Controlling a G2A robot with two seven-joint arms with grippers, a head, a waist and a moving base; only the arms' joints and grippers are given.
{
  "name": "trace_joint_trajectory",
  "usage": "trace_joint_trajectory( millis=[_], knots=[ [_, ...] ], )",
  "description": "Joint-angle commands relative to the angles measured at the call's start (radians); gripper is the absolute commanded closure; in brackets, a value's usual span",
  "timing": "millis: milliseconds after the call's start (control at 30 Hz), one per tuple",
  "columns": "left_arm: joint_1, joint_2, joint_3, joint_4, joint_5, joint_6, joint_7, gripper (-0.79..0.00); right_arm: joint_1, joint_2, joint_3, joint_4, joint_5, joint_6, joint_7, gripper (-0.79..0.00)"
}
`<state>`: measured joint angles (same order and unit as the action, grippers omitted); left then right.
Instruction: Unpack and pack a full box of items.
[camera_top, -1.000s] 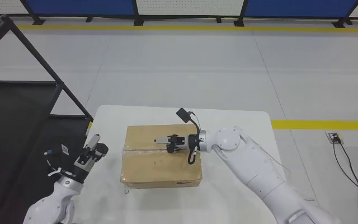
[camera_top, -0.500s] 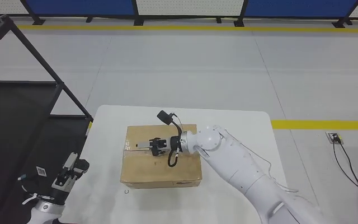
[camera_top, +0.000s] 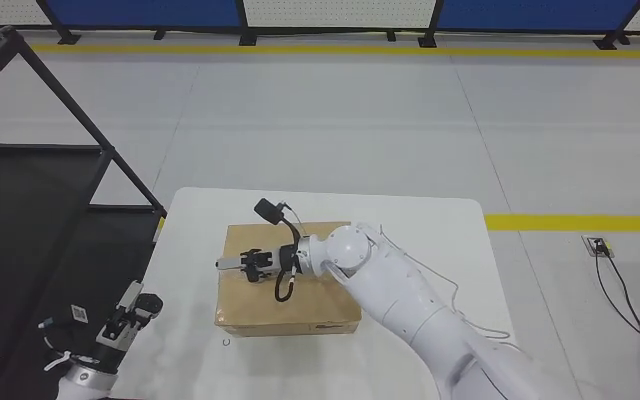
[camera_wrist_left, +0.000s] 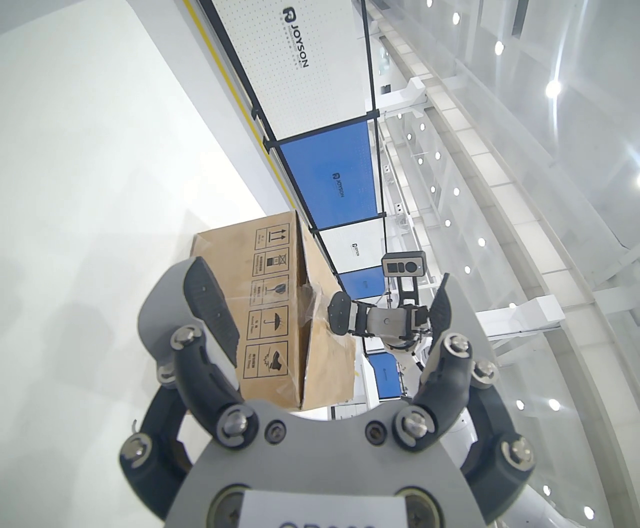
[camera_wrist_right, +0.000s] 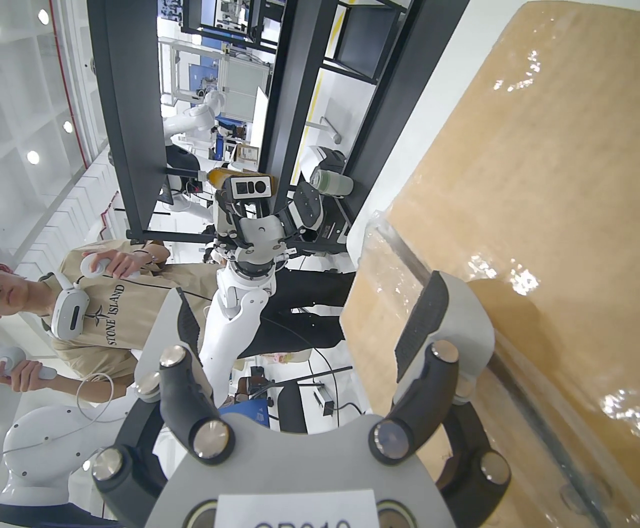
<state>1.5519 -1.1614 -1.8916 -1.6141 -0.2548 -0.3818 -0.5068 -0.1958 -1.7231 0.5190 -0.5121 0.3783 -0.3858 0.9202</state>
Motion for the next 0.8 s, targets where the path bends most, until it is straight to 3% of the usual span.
trace_joint_trajectory(
  millis=[0,367,767],
  knots=[
    [-0.008,0.001,0.002,0.006,0.010,0.000,-0.003,-0.785,0.007,-0.010,0.003,0.019,0.009,-0.011,0.017,-0.785],
    [-0.049,0.008,0.025,0.013,0.043,0.013,-0.029,-0.785,0.027,-0.009,0.048,0.099,-0.002,-0.037,0.075,-0.785],
    [-0.071,0.011,0.054,0.011,0.068,0.021,-0.034,-0.785,-0.011,0.067,0.139,0.066,-0.042,-0.082,0.076,-0.785]
  ],
)
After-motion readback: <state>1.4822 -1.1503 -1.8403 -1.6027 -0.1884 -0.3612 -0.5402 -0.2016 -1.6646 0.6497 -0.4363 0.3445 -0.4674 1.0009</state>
